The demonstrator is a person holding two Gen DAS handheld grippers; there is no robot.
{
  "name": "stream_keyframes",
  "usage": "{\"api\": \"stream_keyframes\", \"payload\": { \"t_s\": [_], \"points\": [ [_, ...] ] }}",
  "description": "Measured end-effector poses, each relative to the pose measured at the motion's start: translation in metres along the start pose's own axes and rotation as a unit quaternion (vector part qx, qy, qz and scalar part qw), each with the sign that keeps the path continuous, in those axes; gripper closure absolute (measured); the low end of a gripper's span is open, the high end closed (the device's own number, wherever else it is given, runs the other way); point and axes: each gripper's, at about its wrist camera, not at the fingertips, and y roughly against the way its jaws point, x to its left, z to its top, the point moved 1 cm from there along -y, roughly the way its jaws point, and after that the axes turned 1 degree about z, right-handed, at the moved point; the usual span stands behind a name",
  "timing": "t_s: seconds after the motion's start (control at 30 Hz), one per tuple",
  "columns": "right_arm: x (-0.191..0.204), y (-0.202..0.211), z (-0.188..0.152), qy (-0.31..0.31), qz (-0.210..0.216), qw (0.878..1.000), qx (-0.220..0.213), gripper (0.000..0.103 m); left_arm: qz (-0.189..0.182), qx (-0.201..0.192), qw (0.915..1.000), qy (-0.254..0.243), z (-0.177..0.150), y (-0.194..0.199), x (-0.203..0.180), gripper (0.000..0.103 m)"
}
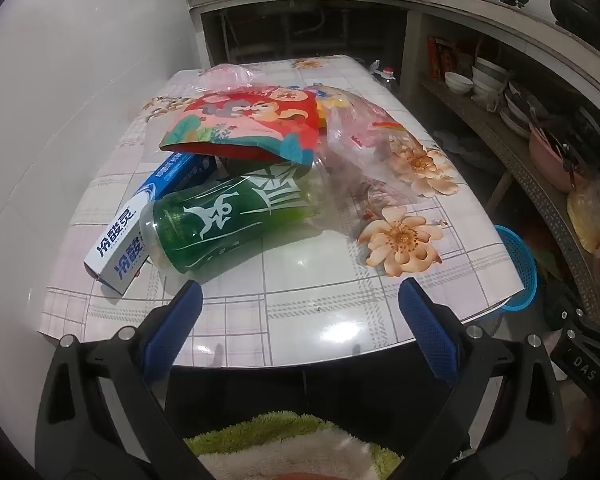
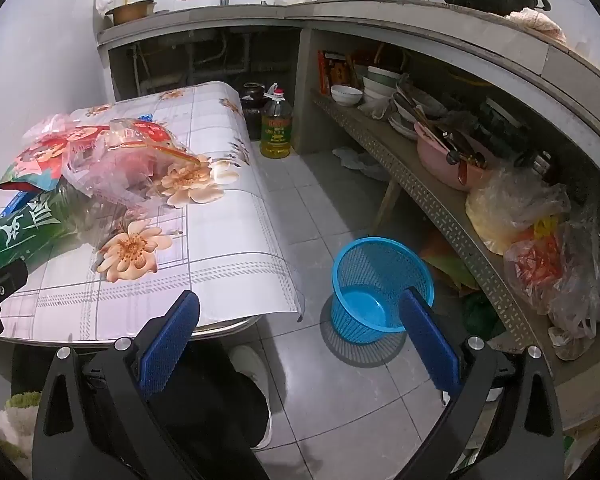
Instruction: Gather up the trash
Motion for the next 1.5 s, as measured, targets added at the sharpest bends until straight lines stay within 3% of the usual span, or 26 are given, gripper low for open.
{"api": "stream_keyframes", "payload": {
  "t_s": [1.5],
  "points": [
    [0.0037, 0.0039, 0.0002, -0.001, 0.006, 1.0, -0.005, 0.006, 0.01, 0.011, 0.9998, 0.013, -0.0024, -0.005, 0.0063, 0.009]
  ]
}}
